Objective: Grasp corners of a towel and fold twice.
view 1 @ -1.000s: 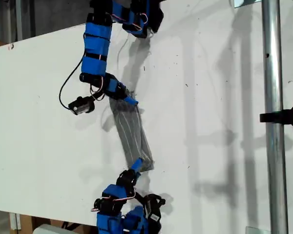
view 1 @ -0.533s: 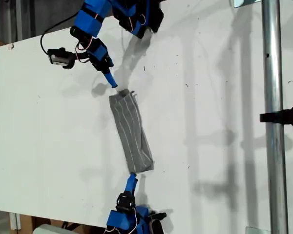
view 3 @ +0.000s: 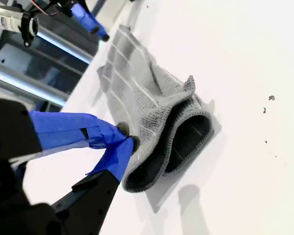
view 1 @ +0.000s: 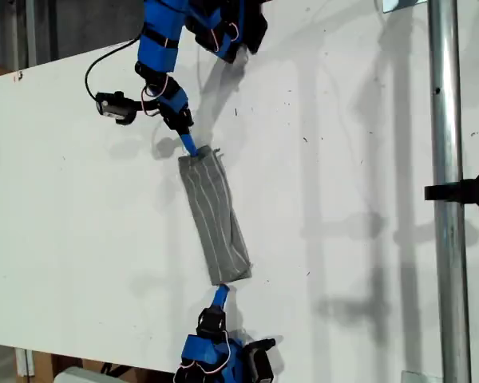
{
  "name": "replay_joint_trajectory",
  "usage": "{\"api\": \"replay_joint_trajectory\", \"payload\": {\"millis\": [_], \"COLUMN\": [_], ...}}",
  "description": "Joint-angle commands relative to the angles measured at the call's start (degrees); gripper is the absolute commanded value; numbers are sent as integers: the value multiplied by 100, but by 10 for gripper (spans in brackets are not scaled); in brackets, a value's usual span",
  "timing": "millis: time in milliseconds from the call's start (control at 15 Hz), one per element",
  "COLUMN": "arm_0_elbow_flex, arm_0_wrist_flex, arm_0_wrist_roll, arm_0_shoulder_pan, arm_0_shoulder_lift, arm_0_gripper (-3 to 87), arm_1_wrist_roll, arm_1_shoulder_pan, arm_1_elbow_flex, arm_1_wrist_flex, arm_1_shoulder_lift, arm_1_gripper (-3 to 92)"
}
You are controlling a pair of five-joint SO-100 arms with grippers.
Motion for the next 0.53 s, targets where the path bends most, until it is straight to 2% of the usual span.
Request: {"api": "replay_joint_trajectory", "payload": {"millis": [0,333,400,467], "arm_0_elbow_flex": [-123,-149,-149,-149], "arm_0_wrist_flex": [-79,18,44,62], "arm_0_wrist_roll": [18,0,0,0], "arm_0_shoulder_pan": [-18,-9,-9,-18], "arm_0_shoulder_lift": [35,35,35,35], "arm_0_gripper": [-24,-24,-24,-24], "arm_1_wrist_roll": [123,220,193,229], "arm_1_shoulder_pan": [-316,-765,-817,-879], "arm_1_elbow_flex": [-1107,-2786,-2918,-2988], "arm_1_wrist_flex": [-501,-483,-448,-413], "arm_1_shoulder_lift": [-1195,-3085,-3129,-3120], "arm_1_gripper": [443,421,394,265]}}
